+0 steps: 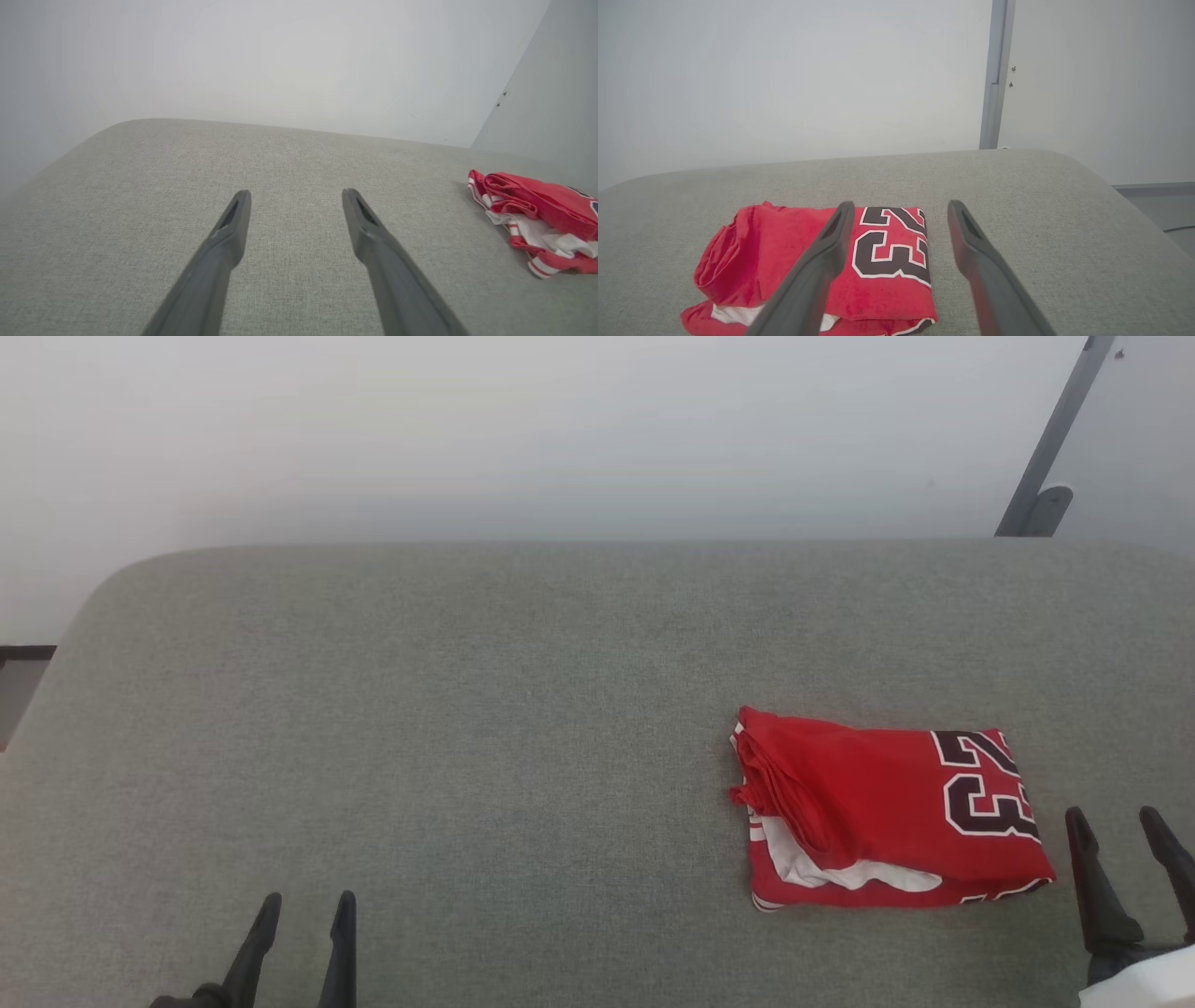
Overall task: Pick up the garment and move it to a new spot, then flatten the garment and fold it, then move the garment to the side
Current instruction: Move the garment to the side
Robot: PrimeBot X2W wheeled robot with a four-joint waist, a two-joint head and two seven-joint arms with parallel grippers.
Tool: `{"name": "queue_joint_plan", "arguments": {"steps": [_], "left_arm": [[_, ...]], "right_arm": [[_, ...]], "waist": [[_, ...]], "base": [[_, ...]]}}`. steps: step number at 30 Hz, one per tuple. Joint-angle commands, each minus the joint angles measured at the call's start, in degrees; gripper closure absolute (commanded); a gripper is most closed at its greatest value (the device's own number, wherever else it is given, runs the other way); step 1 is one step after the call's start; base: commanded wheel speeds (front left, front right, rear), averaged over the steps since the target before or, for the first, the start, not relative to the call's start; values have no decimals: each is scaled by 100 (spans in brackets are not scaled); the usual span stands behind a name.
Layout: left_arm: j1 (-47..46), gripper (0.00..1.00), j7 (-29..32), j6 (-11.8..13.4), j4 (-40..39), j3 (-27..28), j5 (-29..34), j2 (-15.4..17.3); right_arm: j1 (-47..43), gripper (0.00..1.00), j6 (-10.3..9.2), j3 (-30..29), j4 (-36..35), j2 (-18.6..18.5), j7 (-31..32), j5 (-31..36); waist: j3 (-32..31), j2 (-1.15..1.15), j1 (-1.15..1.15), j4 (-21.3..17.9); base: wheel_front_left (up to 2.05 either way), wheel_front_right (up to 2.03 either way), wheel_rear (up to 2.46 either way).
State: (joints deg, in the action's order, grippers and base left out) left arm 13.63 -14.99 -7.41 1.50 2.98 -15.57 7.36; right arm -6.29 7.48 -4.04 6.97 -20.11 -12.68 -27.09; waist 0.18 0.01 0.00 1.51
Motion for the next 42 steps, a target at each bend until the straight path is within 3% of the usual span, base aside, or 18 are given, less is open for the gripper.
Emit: {"name": "queue_joint_plan", "arguments": {"steps": [1,9,16,22,30,31,32,34,42], "left_arm": [[-103,0,-25,-11,-3,-9,59,2],[-622,0,-25,-11,49,-187,-7,38],[-1404,0,-25,-11,200,-508,-65,121],[-1942,0,-25,-11,293,-747,-109,122],[-2370,0,-25,-11,355,-894,-118,114],[-2417,0,-25,-11,367,-908,-120,113],[-2464,0,-25,-11,374,-918,-118,120],[-2535,0,-25,-11,383,-927,-106,146],[-2880,0,-25,-12,256,-1004,20,358]], "right_arm": [[22,0,2,-3,-45,29,75,30],[821,0,2,248,155,-416,1127,-5],[1701,0,1,529,622,-1020,3143,-362],[2165,0,2,673,781,-1246,4700,-989],[2280,0,2,1093,702,-1255,5504,-1380],[2283,9,3,1144,682,-1254,5523,-1398],[2299,62,2,1175,664,-1244,5512,-1407],[2343,100,2,1158,660,-1235,5415,-1416],[2657,100,-28,526,596,-1441,4774,-1396]], "waist": [[43,-1,0,-4],[563,-1,0,-45],[1168,-1,0,73],[1615,-1,0,209],[2072,-1,0,260],[2114,-1,0,251],[2155,-1,0,235],[2220,-1,0,180],[2501,-1,0,-310]], "base": [[0,0,0],[0,0,0],[0,0,0],[0,0,0],[0,0,0],[0,0,0],[0,0,0],[0,0,0],[0,0,0]]}}
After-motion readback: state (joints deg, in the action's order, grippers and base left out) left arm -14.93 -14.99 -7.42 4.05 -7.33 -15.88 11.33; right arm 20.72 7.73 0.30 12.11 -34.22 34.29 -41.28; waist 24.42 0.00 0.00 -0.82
